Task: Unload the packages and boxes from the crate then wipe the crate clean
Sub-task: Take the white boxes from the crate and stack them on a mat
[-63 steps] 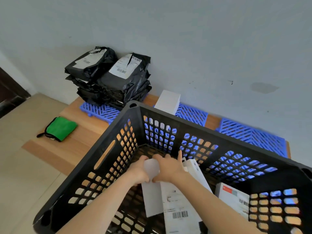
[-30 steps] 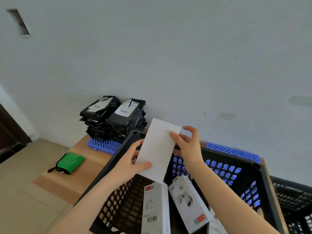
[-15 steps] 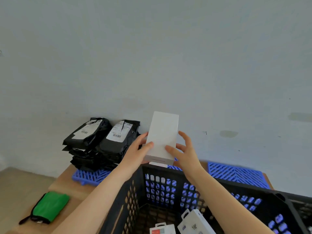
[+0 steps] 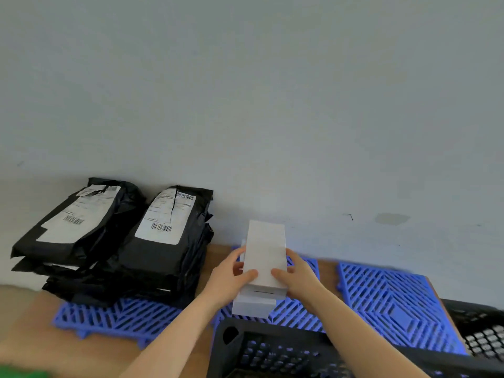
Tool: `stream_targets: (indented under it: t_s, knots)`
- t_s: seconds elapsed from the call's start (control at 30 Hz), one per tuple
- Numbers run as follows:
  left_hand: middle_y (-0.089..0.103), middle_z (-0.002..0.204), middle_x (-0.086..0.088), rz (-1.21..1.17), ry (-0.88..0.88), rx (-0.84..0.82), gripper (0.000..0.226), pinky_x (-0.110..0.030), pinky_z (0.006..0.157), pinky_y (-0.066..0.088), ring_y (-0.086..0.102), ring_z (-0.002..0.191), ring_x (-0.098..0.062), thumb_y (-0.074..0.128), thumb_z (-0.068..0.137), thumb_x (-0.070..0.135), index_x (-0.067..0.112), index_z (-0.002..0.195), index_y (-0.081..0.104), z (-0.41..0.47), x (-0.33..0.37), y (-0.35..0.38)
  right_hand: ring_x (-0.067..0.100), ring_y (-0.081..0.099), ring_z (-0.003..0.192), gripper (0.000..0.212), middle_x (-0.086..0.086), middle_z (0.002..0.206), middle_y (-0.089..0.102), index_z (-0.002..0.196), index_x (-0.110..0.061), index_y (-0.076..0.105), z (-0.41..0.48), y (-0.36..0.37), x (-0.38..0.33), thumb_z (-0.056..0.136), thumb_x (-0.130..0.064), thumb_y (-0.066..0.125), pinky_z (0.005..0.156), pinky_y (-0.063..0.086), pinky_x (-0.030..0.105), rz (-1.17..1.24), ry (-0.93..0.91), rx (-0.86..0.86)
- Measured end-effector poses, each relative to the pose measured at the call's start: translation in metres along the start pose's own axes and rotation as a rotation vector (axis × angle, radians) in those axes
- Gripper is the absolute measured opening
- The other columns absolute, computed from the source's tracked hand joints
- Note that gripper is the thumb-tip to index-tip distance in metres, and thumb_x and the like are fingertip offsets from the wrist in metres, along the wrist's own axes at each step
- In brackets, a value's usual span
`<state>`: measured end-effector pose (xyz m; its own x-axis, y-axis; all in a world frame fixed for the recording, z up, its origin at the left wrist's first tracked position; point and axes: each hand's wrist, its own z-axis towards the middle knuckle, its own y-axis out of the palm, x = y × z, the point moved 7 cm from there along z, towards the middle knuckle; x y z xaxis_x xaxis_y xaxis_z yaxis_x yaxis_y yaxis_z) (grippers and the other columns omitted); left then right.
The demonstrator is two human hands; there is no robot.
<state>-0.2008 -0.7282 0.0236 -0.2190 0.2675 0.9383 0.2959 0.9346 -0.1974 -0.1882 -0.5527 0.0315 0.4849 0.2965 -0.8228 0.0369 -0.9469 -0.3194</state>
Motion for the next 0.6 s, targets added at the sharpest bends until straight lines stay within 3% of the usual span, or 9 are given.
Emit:
stream_targets:
  t_s: [0.17, 0.3, 0.37, 0.47, 0.6]
  knots:
    - [0.066, 0.119, 0.014, 0.019, -0.013, -0.008, 0.056, -0.035, 0.098, 0.051, 0.063, 0.108, -0.005, 0.067, 0.090, 0.028, 0.043, 0.137, 0.042, 0.012, -0.032, 0.004, 0.026, 0.060, 0.108, 0.068, 0.009, 0.124, 0.059, 0.146, -0.024, 0.027, 0.020, 0.011, 0.010, 0.088, -0.020, 0.064, 0.092, 0.052, 0.048, -0.232, 0.057, -0.070]
    - [0.053, 0.117, 0.033, 0.056, 0.028, 0.007, 0.059, -0.023, 0.099, 0.045, 0.053, 0.110, 0.006, 0.064, 0.093, 0.023, 0.047, 0.138, 0.034, 0.010, -0.035, 0.007, 0.026, 0.056, 0.114, 0.072, 0.010, 0.133, 0.053, 0.149, -0.021, 0.019, 0.025, 0.018, 0.009, 0.091, -0.023, 0.061, 0.097, 0.049, 0.043, -0.390, 0.056, -0.088]
    - [0.053, 0.122, 0.029, 0.078, 0.044, 0.020, 0.059, -0.024, 0.102, 0.043, 0.051, 0.114, 0.006, 0.064, 0.093, 0.024, 0.046, 0.139, 0.033, 0.012, -0.038, 0.008, 0.026, 0.055, 0.114, 0.074, 0.010, 0.134, 0.052, 0.151, -0.023, 0.014, 0.027, 0.019, 0.009, 0.093, -0.023, 0.059, 0.096, 0.049, 0.042, -0.420, 0.055, -0.098]
    - [0.051, 0.136, 0.015, 0.081, 0.024, 0.020, 0.064, -0.034, 0.107, 0.043, 0.049, 0.125, -0.006, 0.064, 0.093, 0.028, 0.036, 0.147, 0.031, 0.013, -0.041, 0.010, 0.029, 0.056, 0.113, 0.077, 0.011, 0.135, 0.049, 0.151, -0.030, 0.005, 0.027, 0.019, 0.013, 0.094, -0.024, 0.056, 0.088, 0.054, 0.047, -0.410, 0.092, -0.129]
    - [0.047, 0.134, 0.014, 0.091, 0.010, -0.003, 0.066, -0.033, 0.108, 0.040, 0.046, 0.126, -0.009, 0.062, 0.094, 0.024, 0.031, 0.149, 0.027, 0.011, -0.035, 0.009, 0.029, 0.054, 0.118, 0.081, 0.011, 0.142, 0.045, 0.153, -0.027, -0.003, 0.021, 0.019, 0.010, 0.096, -0.030, 0.055, 0.085, 0.051, 0.038, -0.485, 0.073, -0.126]
